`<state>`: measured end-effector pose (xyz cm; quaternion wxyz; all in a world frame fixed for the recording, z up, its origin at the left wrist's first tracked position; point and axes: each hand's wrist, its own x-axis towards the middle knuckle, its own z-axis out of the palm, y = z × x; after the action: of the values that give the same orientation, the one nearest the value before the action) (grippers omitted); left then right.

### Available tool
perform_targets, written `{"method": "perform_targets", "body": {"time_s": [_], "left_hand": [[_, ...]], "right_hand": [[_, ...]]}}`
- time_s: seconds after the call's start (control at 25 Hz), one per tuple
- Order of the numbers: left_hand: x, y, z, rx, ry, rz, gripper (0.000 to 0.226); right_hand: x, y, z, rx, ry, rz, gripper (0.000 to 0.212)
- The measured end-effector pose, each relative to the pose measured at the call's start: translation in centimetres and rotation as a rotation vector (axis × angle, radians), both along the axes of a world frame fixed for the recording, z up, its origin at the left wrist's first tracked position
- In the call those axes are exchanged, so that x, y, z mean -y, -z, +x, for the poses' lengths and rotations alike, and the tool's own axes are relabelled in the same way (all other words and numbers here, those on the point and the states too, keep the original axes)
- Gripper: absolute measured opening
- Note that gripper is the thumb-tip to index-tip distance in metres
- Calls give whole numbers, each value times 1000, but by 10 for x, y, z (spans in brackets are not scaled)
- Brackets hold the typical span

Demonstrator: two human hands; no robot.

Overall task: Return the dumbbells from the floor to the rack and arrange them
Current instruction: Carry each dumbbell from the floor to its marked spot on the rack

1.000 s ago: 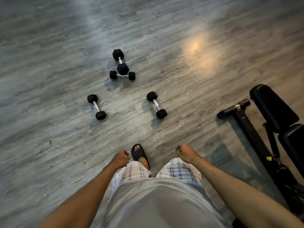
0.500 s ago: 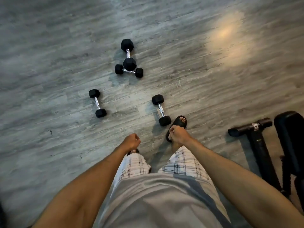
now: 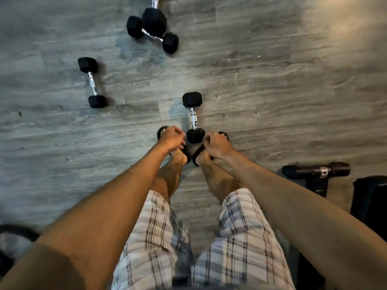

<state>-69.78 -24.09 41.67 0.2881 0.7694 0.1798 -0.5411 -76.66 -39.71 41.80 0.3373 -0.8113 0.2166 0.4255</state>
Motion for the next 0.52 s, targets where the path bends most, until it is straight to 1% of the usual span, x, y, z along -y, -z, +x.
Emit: {"method": "perform_targets", "body": {"time_s": [0.12,0.24,0.36,0.44,0.52], "left_hand": [[11,85,6,-23,-6,33,20],[13,168,15,-47,-32,39,10],[15,258,28,-66,-170,26,13],[18,313,36,-77,-285,7,10],[22,360,45,-63,-347,10,11]], "right_hand": [[4,87,8,-41,19,15,24],[2,173,13,-53,99,17,27],[-5,262,15,-69,178,-5,26],[-10,313,18,-88,211,-47,24],[-17,356,23,-99,276,-84,27]]}}
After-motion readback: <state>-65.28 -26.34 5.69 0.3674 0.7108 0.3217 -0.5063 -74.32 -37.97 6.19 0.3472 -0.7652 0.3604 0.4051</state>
